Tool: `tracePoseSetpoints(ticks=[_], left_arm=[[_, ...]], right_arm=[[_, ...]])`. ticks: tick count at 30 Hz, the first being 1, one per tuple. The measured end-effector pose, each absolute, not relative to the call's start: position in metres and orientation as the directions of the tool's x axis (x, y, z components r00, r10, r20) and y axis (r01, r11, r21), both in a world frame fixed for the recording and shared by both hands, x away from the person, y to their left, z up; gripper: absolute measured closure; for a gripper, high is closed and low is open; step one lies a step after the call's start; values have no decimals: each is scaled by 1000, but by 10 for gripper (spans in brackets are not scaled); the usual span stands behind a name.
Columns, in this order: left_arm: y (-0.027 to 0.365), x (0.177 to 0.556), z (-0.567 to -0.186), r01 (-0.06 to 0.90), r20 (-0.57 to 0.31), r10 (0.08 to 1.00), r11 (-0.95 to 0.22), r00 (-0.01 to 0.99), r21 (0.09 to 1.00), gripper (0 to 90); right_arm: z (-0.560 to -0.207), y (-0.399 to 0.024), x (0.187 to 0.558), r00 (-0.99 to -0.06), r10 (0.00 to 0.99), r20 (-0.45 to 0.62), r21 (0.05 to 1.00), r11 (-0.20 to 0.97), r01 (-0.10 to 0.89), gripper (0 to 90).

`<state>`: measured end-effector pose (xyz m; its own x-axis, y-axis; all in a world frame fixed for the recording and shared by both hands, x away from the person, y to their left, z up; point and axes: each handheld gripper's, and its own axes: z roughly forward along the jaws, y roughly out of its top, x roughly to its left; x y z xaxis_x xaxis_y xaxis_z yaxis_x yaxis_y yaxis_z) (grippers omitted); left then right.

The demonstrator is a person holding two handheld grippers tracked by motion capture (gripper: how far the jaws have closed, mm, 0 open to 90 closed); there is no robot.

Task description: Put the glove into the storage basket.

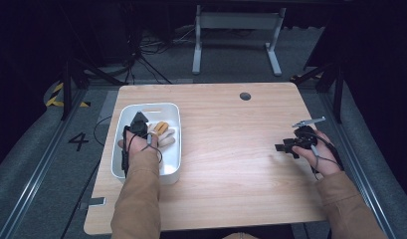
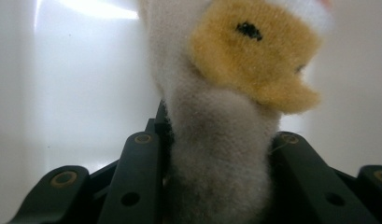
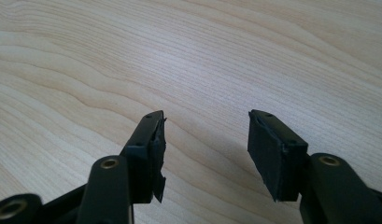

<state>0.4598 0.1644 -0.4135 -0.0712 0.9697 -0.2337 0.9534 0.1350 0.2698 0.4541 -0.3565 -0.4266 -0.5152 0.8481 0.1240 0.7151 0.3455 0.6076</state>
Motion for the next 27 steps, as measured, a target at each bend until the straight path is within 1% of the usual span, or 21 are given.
tracePoseSetpoints(ticks=[11,15,16,18,19,21,22,23,24,27], left_arm=[[164,462,-417,961,-215,974,121,-67,250,674],[163,463,-418,965,-196,979,103,-55,243,645],[162,463,-419,968,-197,979,105,-60,228,626],[161,464,-421,973,-197,979,97,-56,208,522],[160,465,-421,974,-195,979,100,-60,202,451],[157,466,-421,974,-180,982,87,-48,211,263],[155,466,-421,975,-171,984,77,-41,210,204],[153,467,-419,975,-172,985,65,-28,212,167],[151,467,-418,974,-168,986,54,-17,219,157],[148,468,-416,978,-162,987,46,-12,204,162]], right_arm=[[-429,-359,454,-508,853,119,606,343,717,470],[-428,-360,454,-505,855,119,605,341,719,470],[-428,-360,454,-505,855,119,605,341,720,469],[-428,-360,454,-504,856,118,604,341,720,463],[-428,-360,454,-503,857,113,604,342,719,460],[-429,-360,454,-502,858,112,604,342,720,458],[-429,-361,454,-501,858,112,605,341,720,456],[-429,-361,454,-501,859,110,605,342,719,456],[-429,-361,454,-500,859,108,605,343,719,455],[-429,-361,454,-503,857,110,606,343,717,452]])
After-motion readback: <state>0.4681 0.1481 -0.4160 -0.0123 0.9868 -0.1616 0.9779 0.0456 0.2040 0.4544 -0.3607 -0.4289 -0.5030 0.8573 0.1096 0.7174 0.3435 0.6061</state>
